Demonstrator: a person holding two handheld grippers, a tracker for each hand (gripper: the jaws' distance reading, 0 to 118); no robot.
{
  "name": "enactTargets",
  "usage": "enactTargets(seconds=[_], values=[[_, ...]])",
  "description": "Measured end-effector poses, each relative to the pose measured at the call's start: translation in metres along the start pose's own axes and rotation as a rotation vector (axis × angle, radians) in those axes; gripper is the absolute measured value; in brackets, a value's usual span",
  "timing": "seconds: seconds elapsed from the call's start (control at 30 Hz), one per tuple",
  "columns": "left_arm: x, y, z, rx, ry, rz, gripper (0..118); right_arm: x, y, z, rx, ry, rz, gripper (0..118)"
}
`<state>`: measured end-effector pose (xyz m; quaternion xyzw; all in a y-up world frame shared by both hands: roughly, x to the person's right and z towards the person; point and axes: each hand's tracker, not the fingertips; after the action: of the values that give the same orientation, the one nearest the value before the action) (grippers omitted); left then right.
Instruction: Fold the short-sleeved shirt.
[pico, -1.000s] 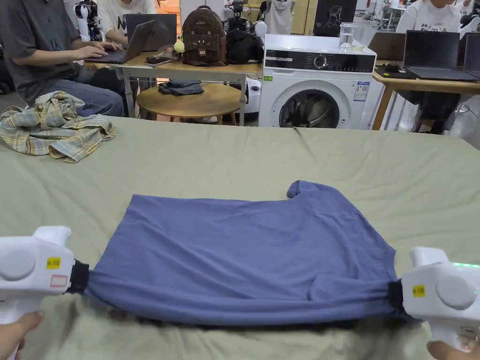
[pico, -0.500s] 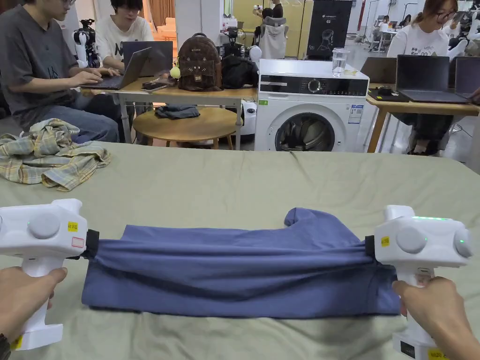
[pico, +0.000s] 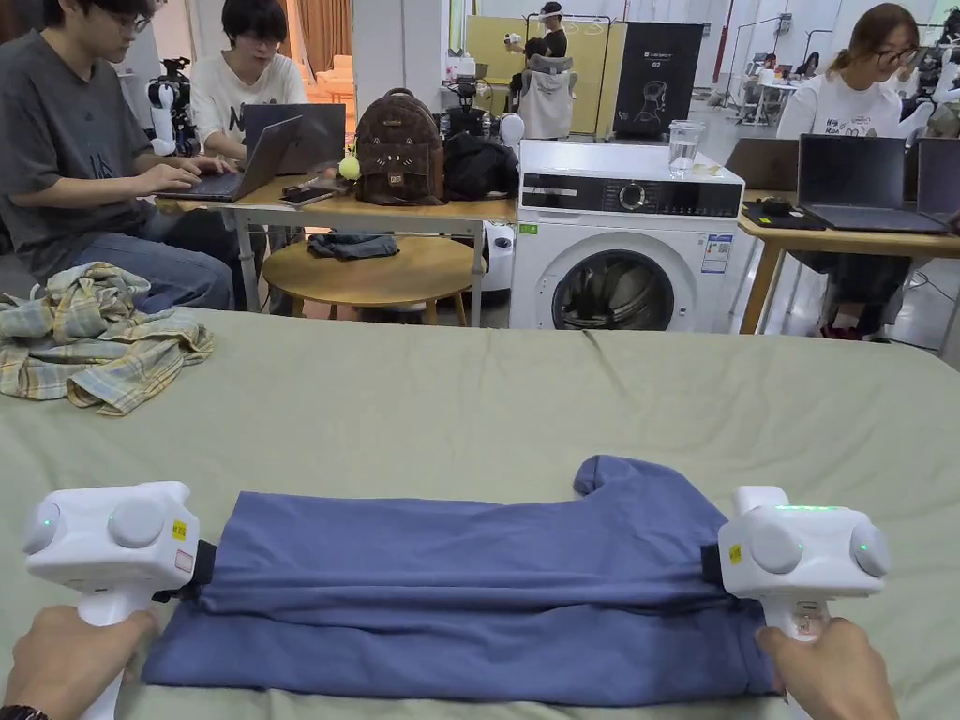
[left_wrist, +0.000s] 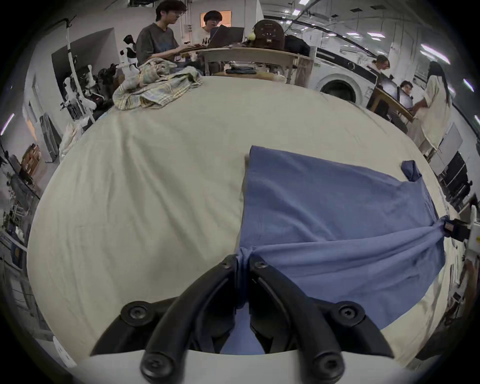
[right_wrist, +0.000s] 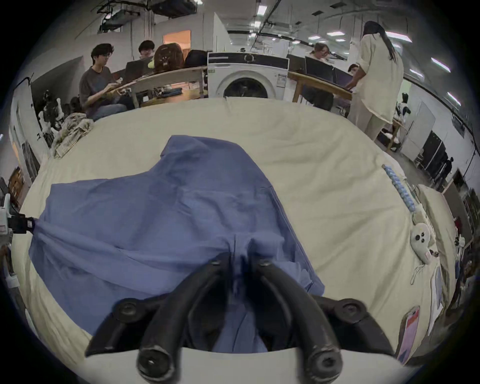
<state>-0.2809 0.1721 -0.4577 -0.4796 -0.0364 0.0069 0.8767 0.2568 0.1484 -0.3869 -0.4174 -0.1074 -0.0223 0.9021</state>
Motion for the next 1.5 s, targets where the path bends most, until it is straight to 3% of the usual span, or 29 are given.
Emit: enactTargets(seconds=[0.03,0.07,0.23,0.37,0.4,0.43,0.5,0.53,0.7,1.03,1.13,1.17,1.37,1.43,1.47,1.5], values=[[0.0,-0.001,0.002,0.001,-0.007,0.001,32,-0.001,0.001,0.005,0.032,-0.003,-0.01,43],[-0.002,-0.002,0.004,0.014,-0.018,0.006,33,-0.002,0.001,0.011,0.063,-0.006,-0.013,49],[0.007,-0.019,0.039,0.176,-0.067,0.017,35,-0.018,-0.006,0.05,0.212,0.018,-0.019,48],[0.02,-0.042,0.067,0.328,-0.064,-0.009,35,-0.04,-0.022,0.078,0.333,-0.024,-0.008,36],[0.024,-0.049,0.075,0.369,-0.048,-0.021,35,-0.043,-0.025,0.084,0.335,-0.009,-0.003,13],[0.03,-0.057,0.081,0.412,-0.025,-0.035,32,-0.047,-0.029,0.089,0.367,0.017,-0.011,0],[0.039,-0.069,0.091,0.443,-0.005,-0.085,3,-0.054,-0.036,0.101,0.38,0.01,-0.011,0],[0.043,-0.075,0.096,0.446,0.002,-0.109,0,-0.056,-0.041,0.105,0.394,0.015,-0.013,0],[0.034,-0.083,0.099,0.383,0.011,-0.083,0,-0.059,-0.054,0.115,0.404,0.037,-0.028,0],[-0.01,-0.04,0.058,-0.026,-0.052,-0.038,0,-0.063,-0.07,0.107,0.324,0.046,0.032,0],[-0.024,-0.029,0.035,-0.105,-0.065,0.013,44,-0.061,-0.073,0.105,0.307,0.047,0.033,0],[-0.027,-0.028,0.026,-0.136,-0.083,0.016,49,-0.06,-0.074,0.105,0.302,0.046,0.034,0],[-0.017,-0.036,-0.013,-0.22,-0.015,-0.016,49,-0.055,-0.078,0.104,0.285,0.044,0.043,0],[-0.003,-0.044,-0.004,-0.194,0.022,-0.033,43,-0.053,-0.078,0.104,0.275,0.046,0.044,0],[0.003,-0.046,-0.003,-0.183,0.015,-0.086,34,-0.051,-0.077,0.104,0.271,0.045,0.041,0],[0.01,-0.048,-0.002,-0.178,0.012,-0.138,11,-0.048,-0.075,0.103,0.26,0.045,0.041,0]])
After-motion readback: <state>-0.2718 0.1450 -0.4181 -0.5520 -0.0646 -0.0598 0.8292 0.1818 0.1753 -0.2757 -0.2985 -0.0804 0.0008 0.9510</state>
